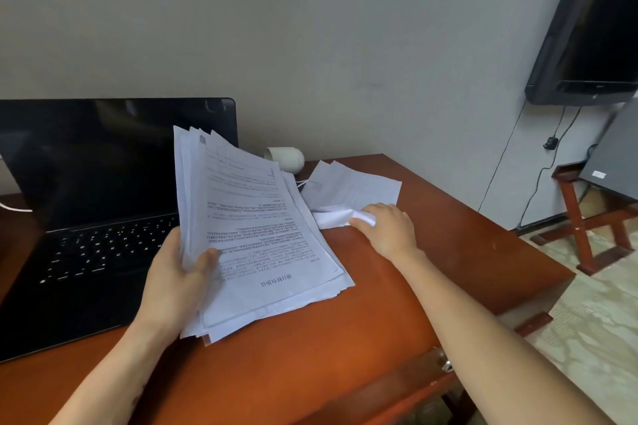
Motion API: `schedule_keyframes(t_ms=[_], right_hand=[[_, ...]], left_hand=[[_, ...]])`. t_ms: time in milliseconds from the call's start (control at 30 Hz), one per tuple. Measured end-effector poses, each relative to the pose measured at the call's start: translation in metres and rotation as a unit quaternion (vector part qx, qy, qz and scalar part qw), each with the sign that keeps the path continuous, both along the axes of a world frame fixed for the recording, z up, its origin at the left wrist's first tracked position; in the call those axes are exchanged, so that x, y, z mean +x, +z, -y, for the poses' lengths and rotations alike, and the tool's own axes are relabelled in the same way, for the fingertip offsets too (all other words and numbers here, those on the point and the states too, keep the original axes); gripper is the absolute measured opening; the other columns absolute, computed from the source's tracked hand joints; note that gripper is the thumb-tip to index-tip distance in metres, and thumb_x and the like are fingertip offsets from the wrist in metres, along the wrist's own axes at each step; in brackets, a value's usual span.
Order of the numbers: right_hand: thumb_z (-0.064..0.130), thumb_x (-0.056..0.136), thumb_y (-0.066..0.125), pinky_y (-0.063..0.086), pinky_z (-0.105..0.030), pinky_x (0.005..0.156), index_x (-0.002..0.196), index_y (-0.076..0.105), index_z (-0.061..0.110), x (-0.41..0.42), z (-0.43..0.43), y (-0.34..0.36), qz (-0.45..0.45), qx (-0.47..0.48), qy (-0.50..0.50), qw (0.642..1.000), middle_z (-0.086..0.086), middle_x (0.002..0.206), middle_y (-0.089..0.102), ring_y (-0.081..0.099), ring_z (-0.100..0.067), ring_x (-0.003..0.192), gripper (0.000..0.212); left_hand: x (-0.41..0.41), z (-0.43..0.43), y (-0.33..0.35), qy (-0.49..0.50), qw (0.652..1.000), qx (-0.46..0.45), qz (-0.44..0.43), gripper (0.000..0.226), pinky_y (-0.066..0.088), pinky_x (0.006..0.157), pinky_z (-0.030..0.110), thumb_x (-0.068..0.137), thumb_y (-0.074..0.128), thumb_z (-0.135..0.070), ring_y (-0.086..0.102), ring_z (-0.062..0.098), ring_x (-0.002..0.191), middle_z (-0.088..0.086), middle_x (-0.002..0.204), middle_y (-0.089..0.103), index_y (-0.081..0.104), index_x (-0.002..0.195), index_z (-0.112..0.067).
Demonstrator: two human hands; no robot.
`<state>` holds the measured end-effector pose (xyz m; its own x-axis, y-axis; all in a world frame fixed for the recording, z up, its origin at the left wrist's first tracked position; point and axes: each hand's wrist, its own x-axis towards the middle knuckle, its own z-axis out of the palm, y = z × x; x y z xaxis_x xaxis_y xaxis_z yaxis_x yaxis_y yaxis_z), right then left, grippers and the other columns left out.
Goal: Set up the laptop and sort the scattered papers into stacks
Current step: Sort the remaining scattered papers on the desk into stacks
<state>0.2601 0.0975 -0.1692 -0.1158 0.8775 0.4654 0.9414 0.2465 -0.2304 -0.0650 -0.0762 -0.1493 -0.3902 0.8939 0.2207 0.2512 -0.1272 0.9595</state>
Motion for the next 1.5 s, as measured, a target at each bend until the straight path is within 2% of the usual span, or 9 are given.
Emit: schedule_keyframes(t_ms=[167,333,467,667,800,900,1100,1300,1500], right_hand=[[0.051,0.096,0.061,0.041,-0.031,0.065,0.091,0.071,0.018,0.006,0.008,-0.002,-0.047,0.057,-0.068,0.995,-0.003,0.081,0.071,0.065,-0.026,0.076,0.034],[0.043,0.095,0.063,0.037,-0.028,0.054,0.073,0.057,0.014,0.022,0.024,0.007,-0.367,0.009,-0.120,0.922,0.000,0.068,0.058,0.057,-0.026,0.071,0.037],[0.038,0.095,0.068,0.036,-0.010,0.047,0.070,0.055,0.020,0.020,0.058,0.017,-0.434,-0.006,-0.042,0.900,0.010,0.062,0.051,0.049,-0.006,0.057,0.033],[0.042,0.092,0.071,0.043,-0.013,0.057,0.082,0.069,0.021,0.014,0.110,0.016,-0.389,-0.077,0.099,0.913,0.010,0.069,0.065,0.056,0.001,0.064,0.023],[0.052,0.090,0.068,0.052,-0.028,0.091,0.113,0.072,0.036,0.018,0.133,0.006,-0.302,-0.183,0.188,0.916,0.014,0.112,0.071,0.064,0.001,0.107,0.029],[0.061,0.089,0.062,0.031,-0.023,0.112,0.118,0.069,0.045,0.017,0.147,0.005,-0.234,-0.228,0.241,0.914,0.027,0.136,0.057,0.042,0.009,0.135,0.034],[0.063,0.100,0.036,0.031,-0.020,0.109,0.114,0.072,0.038,0.004,0.154,0.019,-0.367,-0.219,0.170,0.888,0.027,0.135,0.055,0.043,0.000,0.135,0.047],[0.053,0.106,0.029,0.007,-0.040,0.125,0.159,0.022,0.027,-0.025,0.161,0.011,-0.054,-0.243,0.078,0.965,0.003,0.167,0.011,-0.004,-0.011,0.152,0.059],[0.048,0.100,0.053,0.027,-0.033,0.118,0.151,0.039,0.035,-0.022,0.156,0.017,-0.242,-0.250,0.092,0.933,0.009,0.157,0.031,0.023,-0.014,0.148,0.054]], left_hand=[[0.003,0.002,0.001,-0.007,1.000,-0.004,0.002,0.030,0.059,0.091,0.042,0.101,0.066,-0.015,0.072,0.013,0.105,-0.009,0.116,0.074,0.062,0.125,-0.032],[0.005,0.005,0.003,-0.017,1.000,-0.010,0.021,0.029,0.059,0.089,0.040,0.101,0.067,-0.015,0.074,0.012,0.102,-0.007,0.115,0.075,0.062,0.122,-0.033],[0.013,0.006,0.004,-0.052,0.996,-0.039,0.054,0.027,0.061,0.085,0.038,0.100,0.068,-0.015,0.076,0.012,0.095,-0.007,0.110,0.077,0.063,0.119,-0.033],[0.027,0.011,0.005,-0.117,0.985,-0.087,0.088,0.026,0.061,0.088,0.043,0.100,0.067,-0.014,0.078,0.018,0.096,-0.007,0.107,0.079,0.063,0.121,-0.028],[0.030,0.013,0.005,-0.136,0.979,-0.103,0.112,0.023,0.061,0.091,0.049,0.103,0.064,-0.015,0.078,0.024,0.097,0.000,0.110,0.079,0.061,0.125,-0.023],[0.029,0.015,0.006,-0.153,0.977,-0.098,0.110,0.023,0.059,0.095,0.050,0.108,0.056,-0.028,0.077,0.024,0.101,0.001,0.114,0.078,0.060,0.130,-0.021],[0.031,0.020,0.009,-0.186,0.974,-0.077,0.100,0.032,0.059,0.094,0.043,0.103,0.058,-0.043,0.076,0.019,0.104,-0.004,0.115,0.078,0.061,0.128,-0.024],[0.032,0.017,0.004,-0.171,0.980,-0.091,0.047,0.042,0.060,0.094,0.044,0.091,0.080,-0.024,0.076,0.015,0.102,-0.008,0.113,0.077,0.057,0.126,-0.027],[0.036,0.020,-0.001,-0.163,0.985,-0.056,-0.001,0.032,0.057,0.102,0.045,0.101,0.068,-0.018,0.072,0.009,0.109,-0.008,0.120,0.073,0.055,0.128,-0.031]])
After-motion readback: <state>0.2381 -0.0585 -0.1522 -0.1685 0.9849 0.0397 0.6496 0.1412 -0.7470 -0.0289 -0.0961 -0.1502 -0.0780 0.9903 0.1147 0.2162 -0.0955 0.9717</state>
